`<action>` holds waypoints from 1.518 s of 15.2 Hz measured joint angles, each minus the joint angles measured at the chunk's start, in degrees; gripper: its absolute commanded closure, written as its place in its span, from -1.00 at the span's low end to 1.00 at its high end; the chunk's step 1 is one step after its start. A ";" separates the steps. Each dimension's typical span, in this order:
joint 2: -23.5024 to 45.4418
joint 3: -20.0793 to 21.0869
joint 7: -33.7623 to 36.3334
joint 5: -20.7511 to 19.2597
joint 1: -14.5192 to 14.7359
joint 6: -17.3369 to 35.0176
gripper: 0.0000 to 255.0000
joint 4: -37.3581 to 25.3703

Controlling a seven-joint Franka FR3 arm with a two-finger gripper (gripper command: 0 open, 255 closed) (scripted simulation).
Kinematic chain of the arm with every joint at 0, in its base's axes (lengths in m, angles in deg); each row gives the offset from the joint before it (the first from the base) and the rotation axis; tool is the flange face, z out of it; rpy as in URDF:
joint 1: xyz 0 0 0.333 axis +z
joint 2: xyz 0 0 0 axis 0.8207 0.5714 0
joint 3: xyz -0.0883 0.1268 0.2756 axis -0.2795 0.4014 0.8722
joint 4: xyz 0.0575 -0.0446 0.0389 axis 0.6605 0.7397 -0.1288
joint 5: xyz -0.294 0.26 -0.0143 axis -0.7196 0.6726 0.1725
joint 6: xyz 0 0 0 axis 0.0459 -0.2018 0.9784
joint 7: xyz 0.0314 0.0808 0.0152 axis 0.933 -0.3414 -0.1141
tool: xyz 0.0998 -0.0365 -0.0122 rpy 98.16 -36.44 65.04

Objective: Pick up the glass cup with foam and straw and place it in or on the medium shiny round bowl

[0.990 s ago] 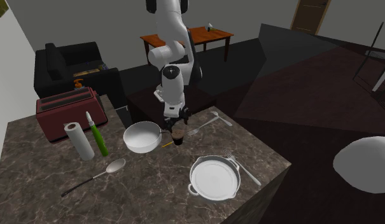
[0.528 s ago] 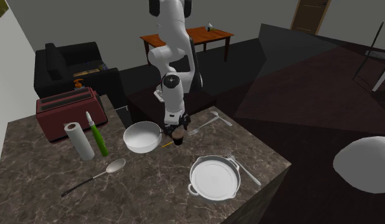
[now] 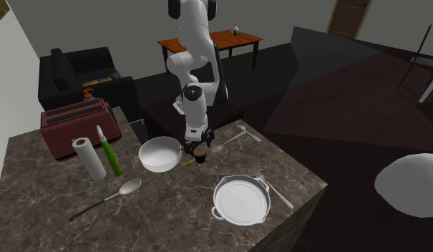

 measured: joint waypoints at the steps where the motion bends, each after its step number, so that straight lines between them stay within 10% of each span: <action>1: -0.02 0.00 0.00 0.01 0.00 0.01 1.00 -0.02; 18: -5.34 -1.54 3.37 -4.40 1.08 -4.63 1.00 -0.17; 19: -5.35 -1.54 3.38 -4.40 1.08 -4.63 -1.00 -0.17; 23: -11.71 -2.54 0.39 -8.85 1.10 3.53 -1.00 9.02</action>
